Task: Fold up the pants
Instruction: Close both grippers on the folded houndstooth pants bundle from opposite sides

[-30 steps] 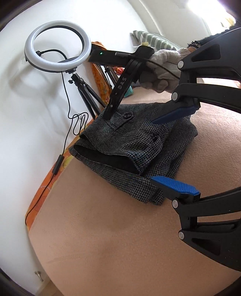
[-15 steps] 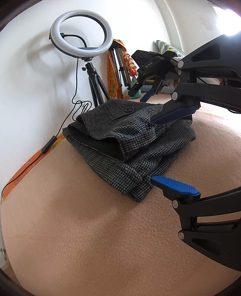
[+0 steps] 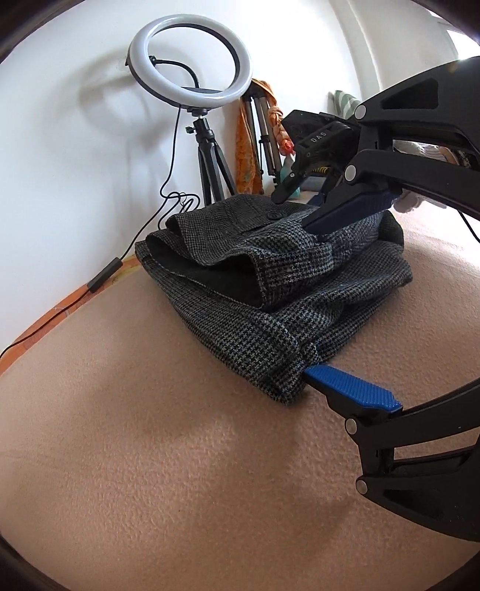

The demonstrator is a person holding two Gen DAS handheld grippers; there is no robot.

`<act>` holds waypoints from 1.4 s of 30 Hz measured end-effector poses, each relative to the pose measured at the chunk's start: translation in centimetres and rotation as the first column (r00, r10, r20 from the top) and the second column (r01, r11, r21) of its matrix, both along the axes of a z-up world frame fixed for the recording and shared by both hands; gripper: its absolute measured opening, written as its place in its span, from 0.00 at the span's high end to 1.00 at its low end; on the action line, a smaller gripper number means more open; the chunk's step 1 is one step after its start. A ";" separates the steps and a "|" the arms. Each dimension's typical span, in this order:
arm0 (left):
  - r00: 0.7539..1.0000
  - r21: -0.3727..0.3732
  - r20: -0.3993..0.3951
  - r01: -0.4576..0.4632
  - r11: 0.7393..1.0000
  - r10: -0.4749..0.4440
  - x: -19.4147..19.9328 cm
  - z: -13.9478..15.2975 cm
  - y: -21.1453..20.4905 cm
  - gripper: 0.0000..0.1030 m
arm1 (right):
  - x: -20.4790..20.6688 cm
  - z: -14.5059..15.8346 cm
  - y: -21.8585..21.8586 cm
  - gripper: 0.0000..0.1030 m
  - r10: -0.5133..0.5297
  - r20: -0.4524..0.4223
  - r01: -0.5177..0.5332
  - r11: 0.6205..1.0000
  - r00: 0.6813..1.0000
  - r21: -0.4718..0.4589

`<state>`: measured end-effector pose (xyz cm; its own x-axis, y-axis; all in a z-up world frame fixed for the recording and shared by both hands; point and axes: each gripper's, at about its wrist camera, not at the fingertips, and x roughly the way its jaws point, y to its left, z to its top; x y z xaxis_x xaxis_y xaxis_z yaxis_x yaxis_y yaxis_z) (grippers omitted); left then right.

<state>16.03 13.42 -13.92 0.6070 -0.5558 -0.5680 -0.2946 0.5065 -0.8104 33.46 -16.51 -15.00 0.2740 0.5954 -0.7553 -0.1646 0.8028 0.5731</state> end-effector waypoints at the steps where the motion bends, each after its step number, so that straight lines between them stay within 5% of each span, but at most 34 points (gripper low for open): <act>1: 1.000 -0.003 -0.004 -0.010 1.000 0.010 0.0 -0.2 0.1 0.29 | 0.0 -0.1 0.1 0.23 -0.001 -0.003 0.001 1.000 1.000 0.006; 7: 0.996 -0.097 -0.026 -0.089 0.991 0.087 -0.9 -1.4 1.2 0.28 | 0.3 -0.7 -0.3 0.23 -0.011 -0.022 0.011 1.000 1.000 0.025; 21: 0.997 0.056 0.034 -0.075 0.996 0.073 1.7 -0.2 -1.2 0.25 | 2.6 -0.9 -0.8 0.23 -0.094 -0.013 0.095 0.992 0.995 0.083; 26: 0.994 0.030 0.063 -0.096 0.995 0.094 2.3 -0.8 -0.9 0.25 | 3.0 -0.8 -0.2 0.21 -0.110 -0.004 0.110 0.990 0.994 0.086; 31: 0.996 0.133 0.076 -0.051 0.990 0.041 2.9 -0.2 -2.0 0.25 | 2.9 -0.7 0.1 0.21 -0.122 0.002 0.122 0.989 0.993 0.082; 33: 0.996 0.141 0.078 -0.048 0.989 0.037 2.9 -0.2 -2.1 0.30 | 2.8 -0.6 0.3 0.24 -0.129 0.009 0.128 0.989 0.992 0.073; 42: 0.993 0.235 0.120 -0.018 0.972 -0.011 2.8 0.5 -2.8 0.65 | 1.8 1.0 1.7 0.69 -0.090 0.086 0.090 0.996 0.992 0.001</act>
